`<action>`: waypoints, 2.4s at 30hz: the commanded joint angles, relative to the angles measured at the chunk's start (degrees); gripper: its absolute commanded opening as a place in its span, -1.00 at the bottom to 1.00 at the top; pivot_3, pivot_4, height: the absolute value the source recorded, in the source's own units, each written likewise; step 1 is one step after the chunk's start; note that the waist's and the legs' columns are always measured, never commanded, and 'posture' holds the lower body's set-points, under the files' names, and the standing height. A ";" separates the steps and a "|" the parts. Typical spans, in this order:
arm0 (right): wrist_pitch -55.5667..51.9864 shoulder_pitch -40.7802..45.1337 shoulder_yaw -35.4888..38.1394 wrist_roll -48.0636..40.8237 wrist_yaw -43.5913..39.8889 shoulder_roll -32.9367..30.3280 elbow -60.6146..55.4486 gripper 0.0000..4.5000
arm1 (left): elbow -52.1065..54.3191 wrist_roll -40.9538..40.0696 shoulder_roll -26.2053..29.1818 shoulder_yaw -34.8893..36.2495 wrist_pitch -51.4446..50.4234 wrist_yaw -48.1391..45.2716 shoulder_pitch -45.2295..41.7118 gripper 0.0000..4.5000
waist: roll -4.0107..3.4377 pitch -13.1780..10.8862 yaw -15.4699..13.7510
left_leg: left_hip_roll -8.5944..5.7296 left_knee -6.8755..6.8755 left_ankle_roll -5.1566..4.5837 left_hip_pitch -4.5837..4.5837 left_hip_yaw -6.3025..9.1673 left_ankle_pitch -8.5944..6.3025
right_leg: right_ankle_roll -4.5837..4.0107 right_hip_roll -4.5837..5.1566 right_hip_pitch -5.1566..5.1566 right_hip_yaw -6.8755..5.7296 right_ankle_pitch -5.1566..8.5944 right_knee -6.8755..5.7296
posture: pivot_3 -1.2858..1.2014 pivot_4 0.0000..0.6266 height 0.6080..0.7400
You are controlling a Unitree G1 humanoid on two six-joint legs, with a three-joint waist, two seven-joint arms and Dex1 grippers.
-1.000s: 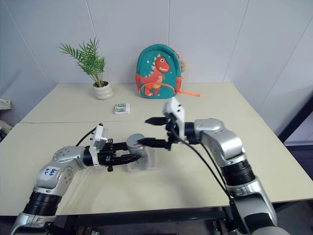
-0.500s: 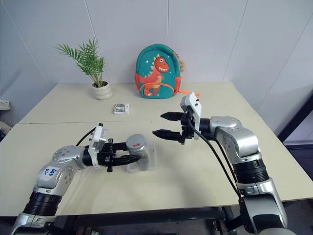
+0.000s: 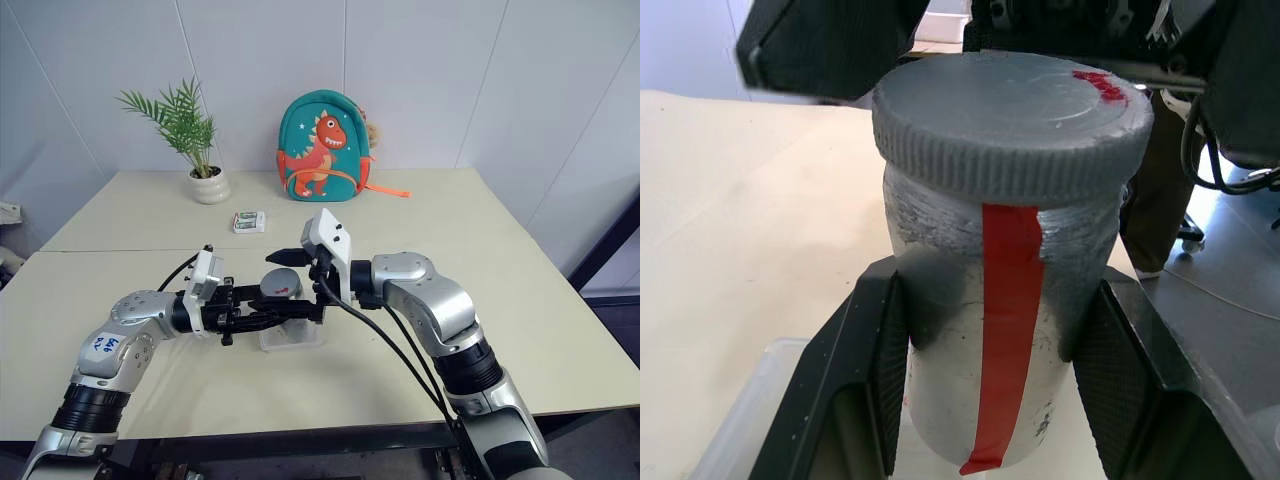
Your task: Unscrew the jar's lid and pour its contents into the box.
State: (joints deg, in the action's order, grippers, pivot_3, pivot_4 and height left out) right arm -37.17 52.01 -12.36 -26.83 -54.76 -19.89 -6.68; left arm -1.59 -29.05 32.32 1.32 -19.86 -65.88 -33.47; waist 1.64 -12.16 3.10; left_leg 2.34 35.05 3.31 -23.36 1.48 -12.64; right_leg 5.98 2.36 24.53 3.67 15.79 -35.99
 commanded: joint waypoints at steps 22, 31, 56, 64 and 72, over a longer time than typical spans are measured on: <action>2.63 1.32 9.32 -2.31 -1.17 -3.51 8.22 0.99 | -1.30 -0.32 -0.48 0.60 1.81 -0.70 -2.24 -0.13 | 0.00 0.00 0.00 | 0.00 0.01 0.00 0.01 0.00 0.00 | 0.01 -0.01 -0.01 0.00 -0.01 -0.01 | 0.03 -0.52 1.00; 4.46 0.93 11.24 -1.42 -2.94 -7.44 12.38 0.99 | -1.59 -0.28 -0.92 0.66 2.14 -0.68 -1.99 -0.13 | 0.00 0.00 0.10 | 0.00 0.00 -0.01 0.02 -0.03 0.00 | 0.01 -0.01 0.00 0.02 -0.01 -0.02 | 0.03 -0.52 1.00; 5.21 1.51 0.55 0.42 -3.19 0.26 2.82 0.99 | -2.18 0.27 -1.01 -0.14 1.89 -0.79 -2.75 -0.13 | -0.01 -0.01 0.00 | 0.01 0.03 -0.01 0.01 -0.04 -0.01 | 0.02 -0.02 0.01 0.04 -0.01 -0.04 | 0.03 -0.52 1.00; 7.59 3.00 2.12 2.33 -4.07 -0.28 8.29 0.99 | -1.97 0.06 -0.99 -0.09 1.75 -0.85 -2.65 -0.13 | -0.01 -0.01 0.01 | 0.01 0.04 -0.01 0.02 -0.04 0.00 | 0.02 -0.02 0.00 0.04 -0.01 -0.06 | 0.03 -0.52 1.00; 7.48 1.86 5.82 1.39 -6.14 -4.98 8.81 0.99 | -2.01 0.05 -0.90 -0.02 2.01 -0.78 -2.35 -0.13 | -0.01 -0.01 -0.03 | 0.01 0.03 -0.01 0.01 -0.04 -0.01 | 0.02 -0.02 0.00 0.04 -0.01 -0.05 | 0.03 -0.52 1.00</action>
State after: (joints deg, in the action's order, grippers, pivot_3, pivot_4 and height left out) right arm -30.21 53.66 -10.70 -24.87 -61.34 -23.07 2.87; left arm -5.11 -28.62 31.39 1.08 -18.67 -65.62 -35.41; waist 1.63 -12.17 3.06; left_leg 2.35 35.08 3.30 -23.34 1.44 -12.65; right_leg 6.00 2.34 24.53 3.71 15.77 -36.04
